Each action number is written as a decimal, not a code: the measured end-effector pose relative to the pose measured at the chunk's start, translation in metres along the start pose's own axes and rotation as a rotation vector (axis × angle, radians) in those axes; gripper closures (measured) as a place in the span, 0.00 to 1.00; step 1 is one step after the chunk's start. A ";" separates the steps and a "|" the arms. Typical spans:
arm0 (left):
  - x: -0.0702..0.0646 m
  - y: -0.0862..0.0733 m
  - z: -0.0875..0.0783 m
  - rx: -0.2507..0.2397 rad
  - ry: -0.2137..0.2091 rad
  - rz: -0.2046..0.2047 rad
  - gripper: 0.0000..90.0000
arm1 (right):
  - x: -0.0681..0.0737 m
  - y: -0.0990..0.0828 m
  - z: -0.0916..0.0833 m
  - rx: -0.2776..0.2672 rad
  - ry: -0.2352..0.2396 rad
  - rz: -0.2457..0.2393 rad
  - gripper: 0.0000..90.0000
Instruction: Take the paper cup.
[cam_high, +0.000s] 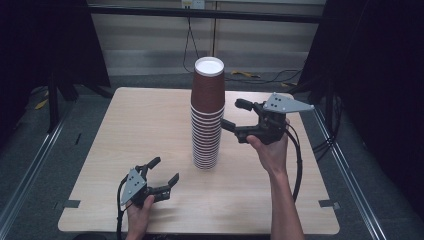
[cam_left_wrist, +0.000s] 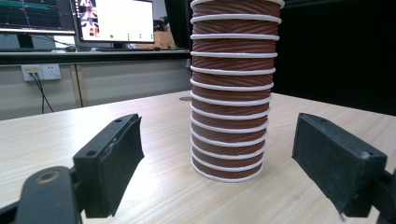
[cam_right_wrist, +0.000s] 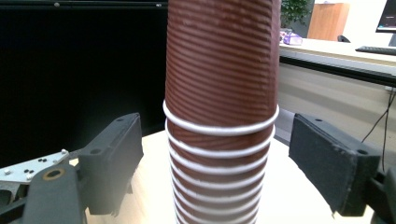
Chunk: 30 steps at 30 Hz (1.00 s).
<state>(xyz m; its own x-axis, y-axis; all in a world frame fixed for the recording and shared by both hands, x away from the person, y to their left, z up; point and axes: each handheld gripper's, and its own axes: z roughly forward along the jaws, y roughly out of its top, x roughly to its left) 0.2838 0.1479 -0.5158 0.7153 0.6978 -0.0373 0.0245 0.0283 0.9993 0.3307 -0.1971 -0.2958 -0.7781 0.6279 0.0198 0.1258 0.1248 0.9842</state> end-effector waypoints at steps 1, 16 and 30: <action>0.000 0.000 0.000 0.001 0.001 0.000 0.18 | 0.000 0.002 0.000 0.003 0.001 -0.002 0.19; 0.000 0.000 0.000 0.001 -0.002 0.000 0.18 | -0.004 0.038 0.006 0.017 -0.006 -0.033 0.18; 0.001 0.000 0.000 0.001 -0.008 0.002 0.17 | -0.006 0.074 0.020 0.069 0.029 -0.054 0.18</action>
<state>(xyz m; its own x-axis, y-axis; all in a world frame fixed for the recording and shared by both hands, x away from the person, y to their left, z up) 0.2843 0.1481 -0.5157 0.7210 0.6920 -0.0351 0.0237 0.0260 0.9994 0.3567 -0.1766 -0.2266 -0.8021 0.5965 -0.0270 0.1244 0.2113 0.9695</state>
